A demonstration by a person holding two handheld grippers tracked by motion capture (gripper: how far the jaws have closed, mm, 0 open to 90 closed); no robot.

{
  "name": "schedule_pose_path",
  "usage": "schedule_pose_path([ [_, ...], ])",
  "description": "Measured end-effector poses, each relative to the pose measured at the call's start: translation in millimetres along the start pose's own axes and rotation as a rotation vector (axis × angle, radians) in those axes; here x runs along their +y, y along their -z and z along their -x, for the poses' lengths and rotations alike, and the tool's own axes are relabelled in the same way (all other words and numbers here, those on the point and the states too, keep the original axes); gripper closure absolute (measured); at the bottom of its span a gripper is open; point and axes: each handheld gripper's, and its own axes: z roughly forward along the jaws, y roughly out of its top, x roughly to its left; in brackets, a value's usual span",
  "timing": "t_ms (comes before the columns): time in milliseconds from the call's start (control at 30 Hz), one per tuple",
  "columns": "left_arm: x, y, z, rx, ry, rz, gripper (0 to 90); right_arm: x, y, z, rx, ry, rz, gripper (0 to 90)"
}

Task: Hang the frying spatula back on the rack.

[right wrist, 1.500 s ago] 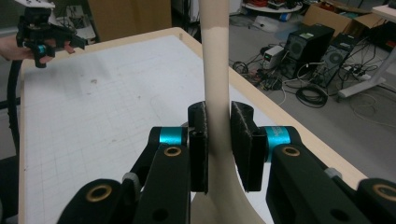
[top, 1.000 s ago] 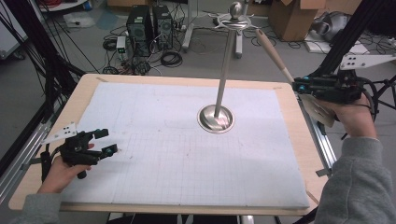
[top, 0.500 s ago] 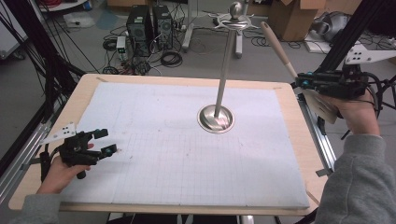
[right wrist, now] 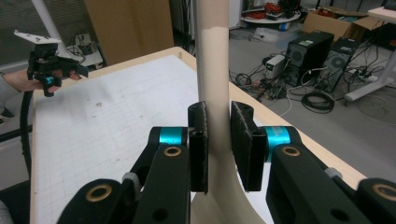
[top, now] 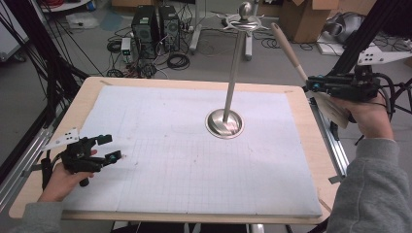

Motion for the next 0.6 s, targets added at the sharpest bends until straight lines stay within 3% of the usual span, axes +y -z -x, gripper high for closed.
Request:
schedule_pose_path([
  [600,-0.1,3.1,0.7,0.003,0.003,0.002,9.6,-3.3,-16.6,2.2,0.022,-0.025,0.007,77.4],
])
